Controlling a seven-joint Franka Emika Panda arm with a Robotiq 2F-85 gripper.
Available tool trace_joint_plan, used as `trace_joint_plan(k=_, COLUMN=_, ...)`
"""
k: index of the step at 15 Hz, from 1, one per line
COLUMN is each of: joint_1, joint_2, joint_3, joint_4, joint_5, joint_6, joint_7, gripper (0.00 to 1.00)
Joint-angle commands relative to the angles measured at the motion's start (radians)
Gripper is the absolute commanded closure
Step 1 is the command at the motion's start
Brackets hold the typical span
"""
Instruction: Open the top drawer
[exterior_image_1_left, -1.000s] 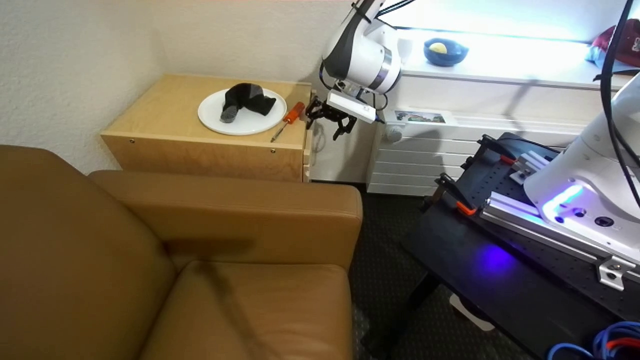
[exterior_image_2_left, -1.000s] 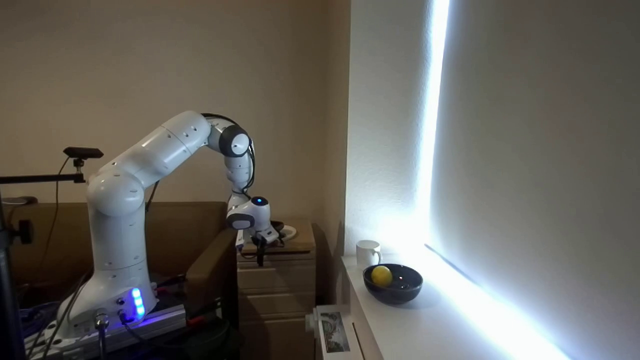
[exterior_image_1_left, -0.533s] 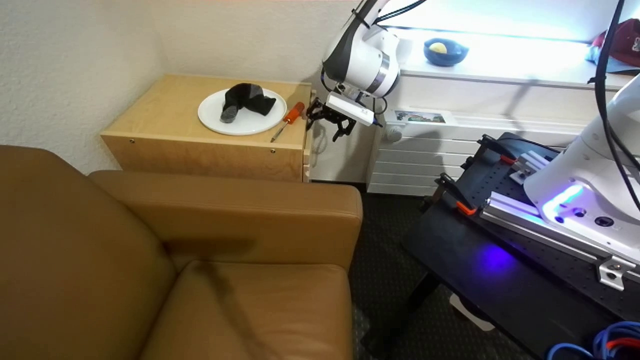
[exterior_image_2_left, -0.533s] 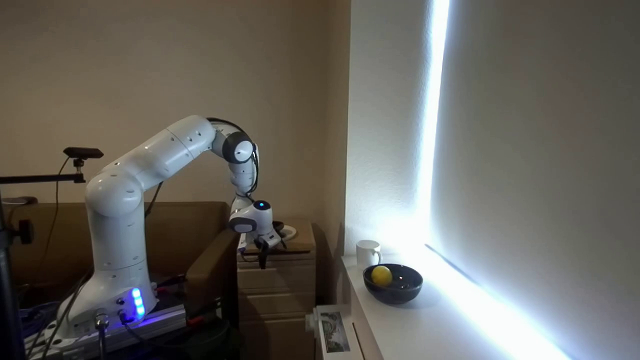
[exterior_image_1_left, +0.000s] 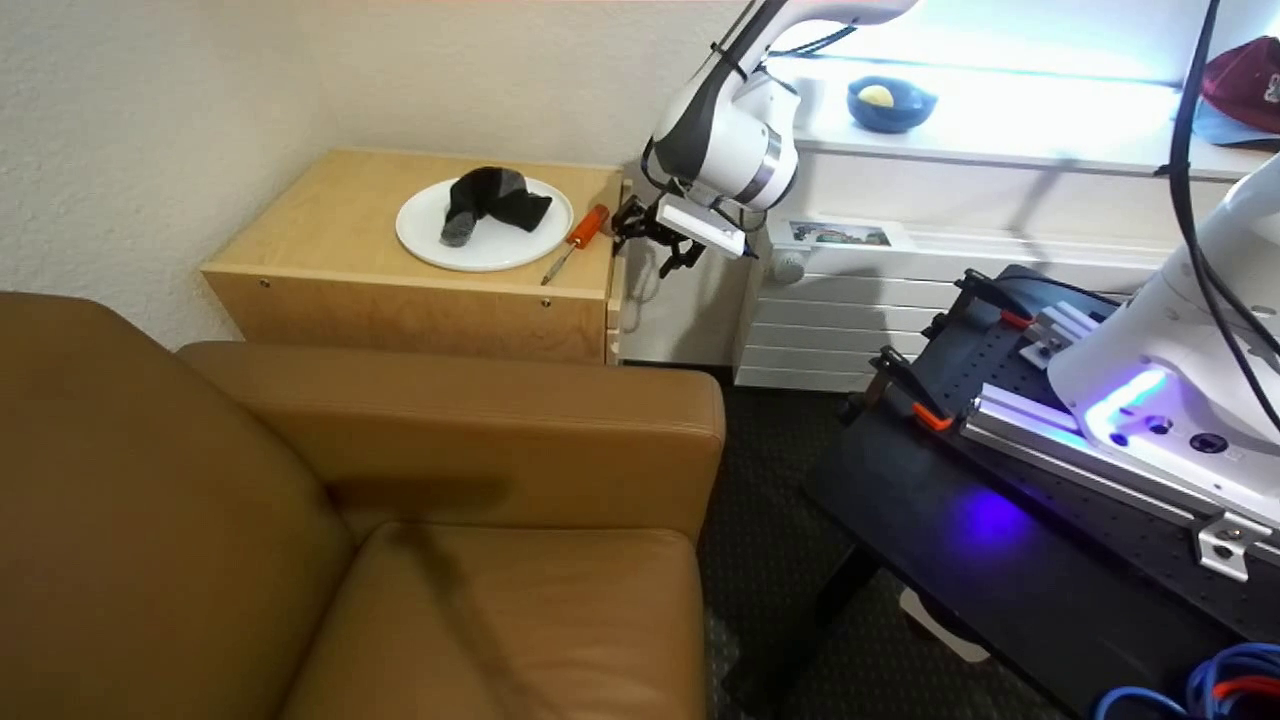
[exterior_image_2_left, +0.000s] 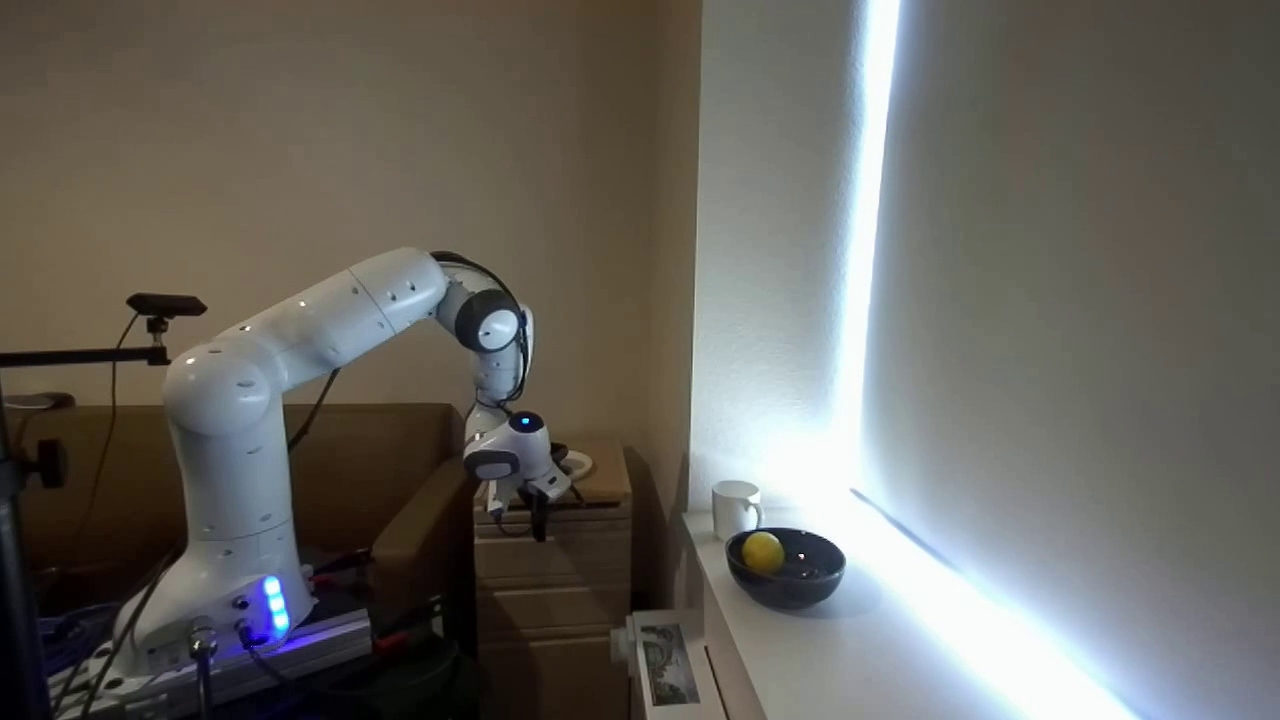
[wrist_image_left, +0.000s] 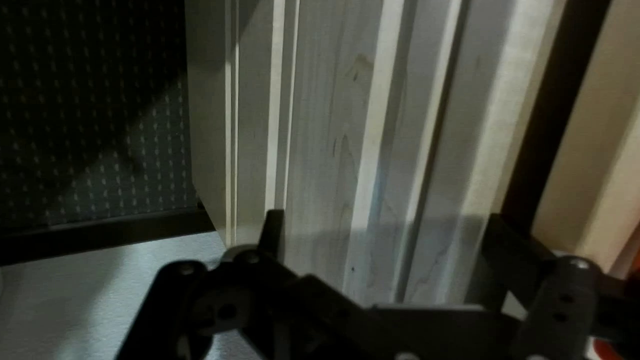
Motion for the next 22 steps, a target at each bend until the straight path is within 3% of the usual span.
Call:
trace_joint_plan(k=1, joint_1=-0.039, joint_2=0.069, joint_3=-0.001, joint_4=0.016, joint_5=-0.210, joint_6=0.037, joint_7=0.087, gripper=0.00)
trace_joint_plan(k=5, joint_1=-0.079, joint_2=0.087, joint_3=-0.011, joint_4=0.014, joint_5=-0.321, joint_6=-0.016, joint_7=0.200, gripper=0.00)
trace_joint_plan(k=13, joint_1=-0.117, joint_2=-0.020, joint_3=-0.052, joint_4=-0.070, joint_5=-0.230, joint_6=-0.165, joint_7=0.360, gripper=0.00)
trace_joint_plan(k=22, joint_1=-0.089, joint_2=-0.213, joint_3=-0.238, joint_4=-0.324, joint_5=-0.092, joint_6=-0.207, joint_7=0.348, gripper=0.00)
